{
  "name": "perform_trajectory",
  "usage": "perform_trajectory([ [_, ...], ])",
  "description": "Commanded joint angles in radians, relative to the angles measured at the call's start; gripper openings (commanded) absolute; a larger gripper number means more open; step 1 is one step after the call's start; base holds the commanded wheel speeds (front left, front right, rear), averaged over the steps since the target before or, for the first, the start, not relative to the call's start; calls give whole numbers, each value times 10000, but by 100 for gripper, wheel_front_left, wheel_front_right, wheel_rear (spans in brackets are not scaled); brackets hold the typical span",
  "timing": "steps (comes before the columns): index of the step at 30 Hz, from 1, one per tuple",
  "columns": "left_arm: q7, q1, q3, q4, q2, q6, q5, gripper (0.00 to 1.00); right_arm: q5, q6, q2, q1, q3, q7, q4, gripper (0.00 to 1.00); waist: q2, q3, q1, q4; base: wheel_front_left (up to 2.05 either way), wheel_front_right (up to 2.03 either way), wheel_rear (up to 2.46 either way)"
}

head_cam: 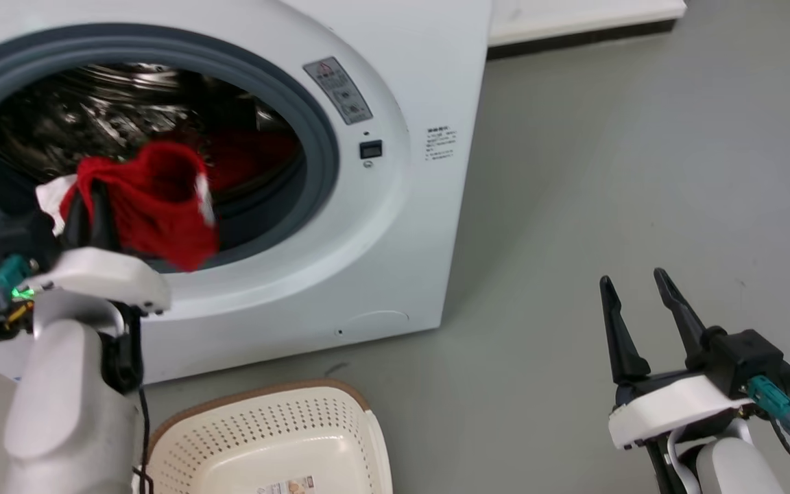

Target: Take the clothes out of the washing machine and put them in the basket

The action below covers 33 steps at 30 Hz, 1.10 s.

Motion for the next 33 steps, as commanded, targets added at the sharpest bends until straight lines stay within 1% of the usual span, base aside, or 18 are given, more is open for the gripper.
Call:
perform_trajectory([
  [1, -51, 409, 78, -538, -155, -48, 140, 0, -67, -7, 8, 217, -41, 68, -72, 100, 0, -371, 3, 300, 0, 0, 0],
  [8, -41, 2231, 296, -3543, -949, 2, 630, 0, -207, -7, 5, 708, -124, 377, -445, 100, 0, -1001, 3, 677, 0, 0, 0],
  [9, -40, 3109, 259, -4665, -1233, 49, 700, 0, -212, -7, 6, 884, -167, 498, -611, 100, 0, -1163, 3, 786, 0, 0, 0],
  [10, -42, 3397, 270, -5047, -1327, 120, 675, 0, -221, -7, 6, 928, -204, 524, -674, 100, 0, -1168, 3, 837, 0, 0, 0],
  [11, -13, 4293, 220, -5937, -1557, 338, 624, 0, -225, -7, 8, 1047, -301, 607, -853, 100, 0, -1115, 3, 1012, 0, 0, 0],
  [14, 189, 5146, 0, -6602, -1718, 487, 626, 0, -240, -7, 5, 1103, -381, 686, -990, 100, 0, -957, 3, 1189, 0, 0, 0],
  [16, 337, 5671, -213, -6759, -1784, 557, 673, 0, -264, -7, 6, 1092, -453, 702, -1060, 100, 0, -823, 3, 1349, 0, 0, 0],
  [19, 449, 6227, -471, -6466, -1873, 626, 598, 0, -285, -7, 9, 941, -470, 692, -1110, 100, 0, -560, 3, 1526, 0, 0, 0],
  [20, 539, 6593, -721, -5749, -1977, 581, 288, 0, -282, -7, 6, 717, -473, 718, -1201, 100, 0, -233, 3, 1678, 0, 0, 0],
  [23, 480, 6603, -927, -4740, -2012, 506, -36, 0, -324, -7, 8, 532, -430, 733, -1282, 100, 0, 190, 3, 1774, 0, 0, 0],
  [27, 344, 6068, -1122, -3056, -2053, 340, -307, 0, -383, -7, 5, 232, -342, 734, -1348, 100, 0, 856, 3, 1814, 0, 0, 0],
  [33, 187, 4541, -1165, -381, -2007, 0, -448, 0, -396, -7, 6, -230, -183, 664, -1424, 100, 0, 1955, 3, 1672, 0, 0, 0],
])
